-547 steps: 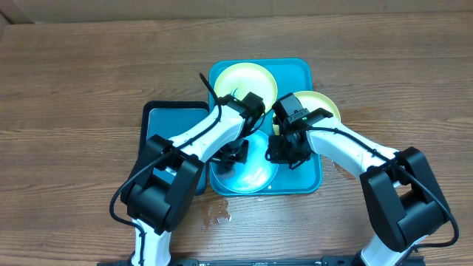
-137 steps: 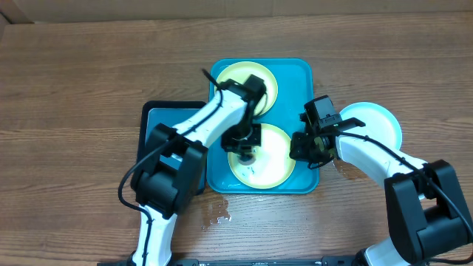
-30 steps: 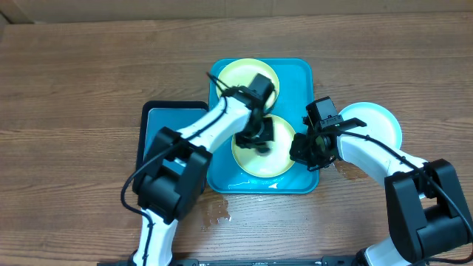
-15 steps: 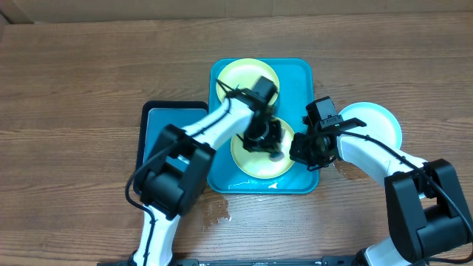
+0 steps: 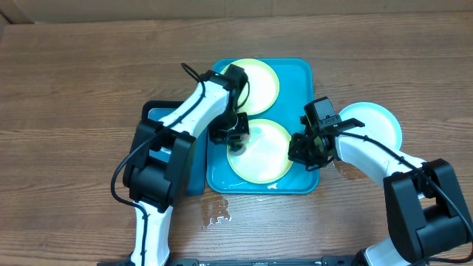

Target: Clean dirty plates on tray and stack at the side

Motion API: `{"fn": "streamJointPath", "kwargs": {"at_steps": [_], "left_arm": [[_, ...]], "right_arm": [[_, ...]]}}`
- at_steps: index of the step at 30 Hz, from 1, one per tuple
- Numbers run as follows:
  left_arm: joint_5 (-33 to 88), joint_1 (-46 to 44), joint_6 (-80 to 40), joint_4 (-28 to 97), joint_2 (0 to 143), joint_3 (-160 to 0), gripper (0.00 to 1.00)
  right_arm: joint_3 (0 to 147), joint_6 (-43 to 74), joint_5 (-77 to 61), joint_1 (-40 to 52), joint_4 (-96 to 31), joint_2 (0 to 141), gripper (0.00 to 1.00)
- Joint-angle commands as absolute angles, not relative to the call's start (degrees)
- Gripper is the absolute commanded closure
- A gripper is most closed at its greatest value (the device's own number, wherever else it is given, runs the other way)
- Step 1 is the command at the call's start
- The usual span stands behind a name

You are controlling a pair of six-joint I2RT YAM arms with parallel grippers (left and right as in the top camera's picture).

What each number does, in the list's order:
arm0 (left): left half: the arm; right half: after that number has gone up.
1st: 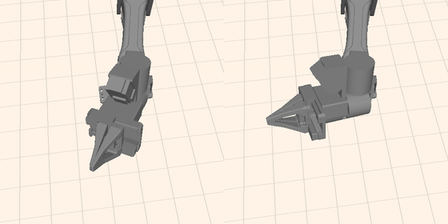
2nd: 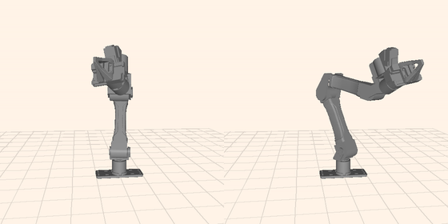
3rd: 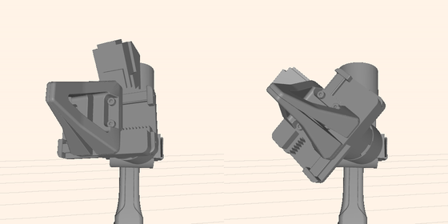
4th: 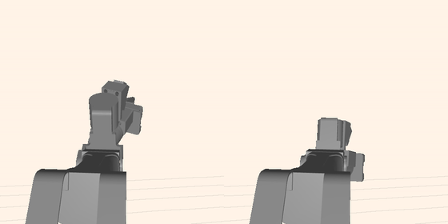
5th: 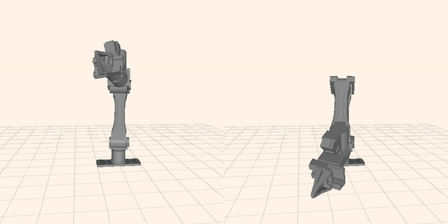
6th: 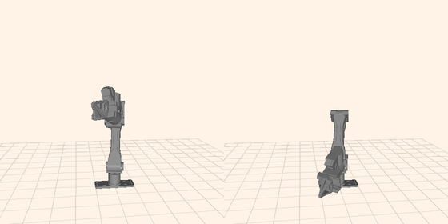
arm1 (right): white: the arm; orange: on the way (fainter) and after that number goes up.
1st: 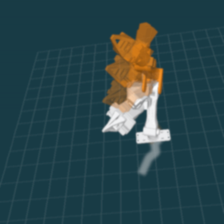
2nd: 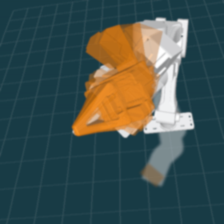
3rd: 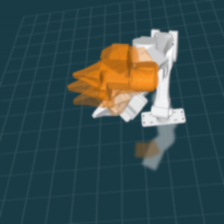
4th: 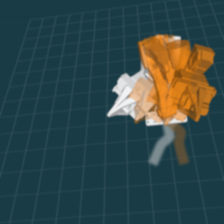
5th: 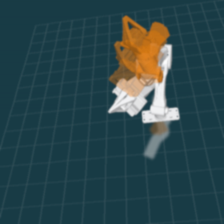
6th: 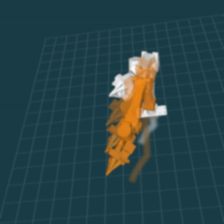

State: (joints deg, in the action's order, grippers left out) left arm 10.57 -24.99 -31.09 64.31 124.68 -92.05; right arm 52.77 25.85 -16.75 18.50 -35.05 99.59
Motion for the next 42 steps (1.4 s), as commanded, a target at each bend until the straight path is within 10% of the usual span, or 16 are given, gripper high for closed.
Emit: {"fn": "streamJointPath", "kwargs": {"at_steps": [1,27,42], "left_arm": [[-3.51,-24.49,-30.26,67.46,125.38,-92.01,0.96],[4.08,-34.54,-31.75,57.12,111.31,-84.38,0.96],[-23.22,-35.59,-33.06,64.07,117.43,-83.09,0.96]], "right_arm": [[51.48,25.12,-12.91,18.26,-36.29,100.95,0.96],[51.48,25.15,-12.93,18.26,-36.29,100.95,0.96],[51.48,25.15,-12.93,18.26,-36.05,100.95,0.96]]}}
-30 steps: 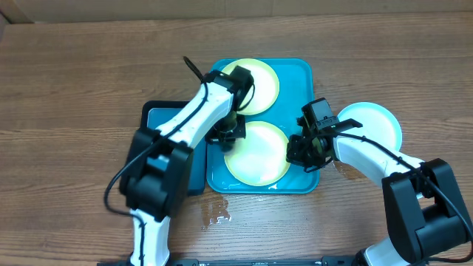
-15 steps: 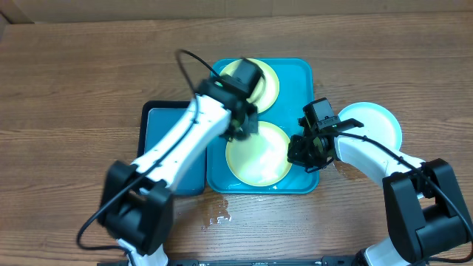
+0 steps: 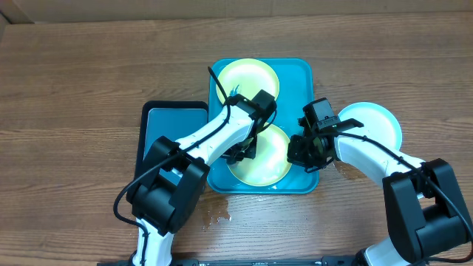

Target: Clean dirty plates on tray and stack at the side

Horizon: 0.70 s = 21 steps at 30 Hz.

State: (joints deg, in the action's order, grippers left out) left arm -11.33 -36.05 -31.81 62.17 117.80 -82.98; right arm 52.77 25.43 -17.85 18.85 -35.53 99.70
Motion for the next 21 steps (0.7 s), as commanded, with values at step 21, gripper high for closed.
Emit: {"fn": "streamJointPath", "kwargs": {"at_steps": [21], "left_arm": [[-14.5,-30.92,-37.65,69.78,101.86,-90.61,0.95]], "right_arm": [[51.48,25.15,-12.91,18.26,-36.27,100.95,0.96]]}}
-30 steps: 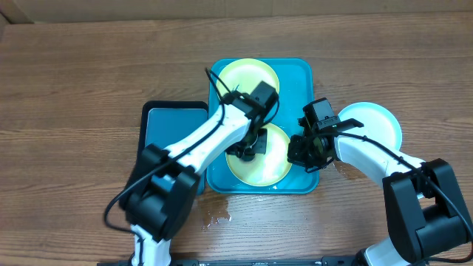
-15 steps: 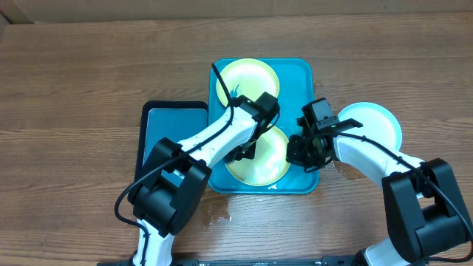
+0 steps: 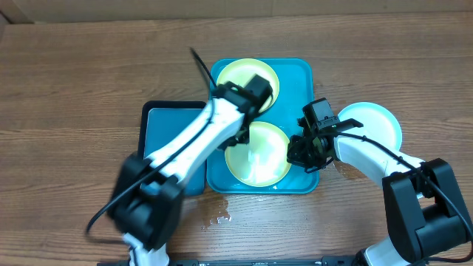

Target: Clean dirty plates on tray and stack at the side

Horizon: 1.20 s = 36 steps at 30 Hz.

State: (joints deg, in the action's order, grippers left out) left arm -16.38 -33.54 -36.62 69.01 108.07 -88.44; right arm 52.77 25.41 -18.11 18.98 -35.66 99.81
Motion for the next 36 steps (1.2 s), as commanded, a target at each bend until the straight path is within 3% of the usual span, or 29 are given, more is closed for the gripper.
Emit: {"fn": "streamJointPath", "kwargs": {"at_steps": [1,7,16,18,20,22,26,32,36], "left_arm": [[-14.55,-29.82,-37.52,70.5,101.03,-90.59,0.96],[-15.57,-20.73,-35.75,72.44,101.03,-86.78,0.96],[-3.27,-12.32,-32.47,59.51,102.87,-68.38,0.94],[-2.9,-11.92,-31.81,59.83,102.83,-68.47,0.82],[-2.22,-11.62,-31.42,60.75,101.84,-69.1,0.61],[-1.58,-11.33,-30.68,62.13,100.03,-70.41,0.47],[-1.41,-10.79,-30.39,65.25,94.43,-73.93,0.34],[0.23,-7.18,-30.44,72.18,83.26,-83.11,0.04],[2.5,-3.53,-30.39,76.29,76.23,-90.11,0.0]], "right_arm": [[51.48,25.12,-12.91,18.26,-36.27,100.95,0.96],[51.48,25.15,-12.88,18.26,-36.27,100.95,0.96],[51.48,25.28,-10.52,18.26,-36.23,100.95,0.96],[51.66,25.28,-10.57,18.26,-37.04,100.84,0.96],[52.95,24.67,-9.91,18.46,-39.94,100.22,0.96],[55.18,23.24,-8.08,19.11,-43.83,98.91,0.96],[61.06,22.46,-0.25,21.87,-51.4,95.24,0.96],[70.24,19.35,5.76,29.02,-55.68,92.36,0.96],[75.44,19.22,8.58,34.87,-54.15,92.36,0.96]]}}
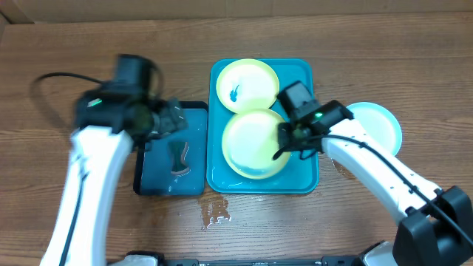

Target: Clean dirty plates on tray and stack at the side

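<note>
A teal tray (304, 177) holds two yellow-green plates. The far plate (251, 83) carries a blue smear. The near plate (247, 144) looks plain and overlaps the far plate's edge. At its right rim sits my right gripper (284, 142), which looks shut on that rim. My left gripper (174, 118) is blurred, off the tray, over the far edge of a dark blue basin (151, 174). A small dark shape with a pale edge (179, 155) lies in the basin. Its fingers' state does not show.
A pale blue-white plate (378, 127) sits on the wooden table right of the tray, partly under my right arm. A small puddle of water (216, 214) lies on the table in front of the tray's left corner.
My left arm has left the near plate and now hangs over the dark basin on the left. My right gripper has moved left onto the near plate's right rim, and that plate sits slightly farther back.
At first my left gripper was at the near plate's left side, while my right gripper stayed at the tray's right edge. Later the left gripper stood over the plate's middle, then nearer the far plate. Now it is at the basin, and my right gripper is at the near plate.
</note>
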Motion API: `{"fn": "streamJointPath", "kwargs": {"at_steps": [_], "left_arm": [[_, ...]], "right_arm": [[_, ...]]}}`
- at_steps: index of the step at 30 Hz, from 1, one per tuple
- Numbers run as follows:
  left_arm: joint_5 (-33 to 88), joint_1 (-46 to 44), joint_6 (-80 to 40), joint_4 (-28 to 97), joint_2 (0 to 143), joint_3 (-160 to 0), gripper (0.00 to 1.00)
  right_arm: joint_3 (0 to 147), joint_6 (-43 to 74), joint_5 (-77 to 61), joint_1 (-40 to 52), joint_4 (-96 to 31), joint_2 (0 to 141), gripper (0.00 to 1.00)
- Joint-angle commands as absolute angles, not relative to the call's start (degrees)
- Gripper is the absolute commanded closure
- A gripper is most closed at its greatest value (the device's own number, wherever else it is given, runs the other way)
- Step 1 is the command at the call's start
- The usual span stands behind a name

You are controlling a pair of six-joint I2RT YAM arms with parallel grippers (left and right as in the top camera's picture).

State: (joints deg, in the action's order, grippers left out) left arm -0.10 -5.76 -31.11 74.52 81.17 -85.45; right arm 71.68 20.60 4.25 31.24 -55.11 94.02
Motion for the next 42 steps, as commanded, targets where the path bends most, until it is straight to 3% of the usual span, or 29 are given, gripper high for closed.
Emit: {"fn": "streamJointPath", "kwargs": {"at_steps": [1,6,13,29,42], "left_arm": [[2.94,-2.87,-30.39,76.88,74.78,-91.42,0.0],[3.46,-1.89,-30.39,78.0,67.44,-95.9,0.0],[2.17,-1.89,-29.43,78.04,59.44,-96.33,0.0],[0.4,-1.89,-28.69,79.5,58.06,-96.27,0.0],[0.4,-1.89,-28.69,79.5,58.13,-96.27,0.0]], "right_arm": [[76.44,19.25,9.02,36.69,-52.56,92.36,0.96],[77.28,19.25,11.99,45.19,-40.62,93.01,0.96],[77.28,19.2,29.93,54.63,-28.36,98.19,0.96],[77.38,6.96,62.11,70.87,-24.49,97.78,0.96],[77.38,6.96,69.6,75.07,-24.51,97.78,0.96]]}}
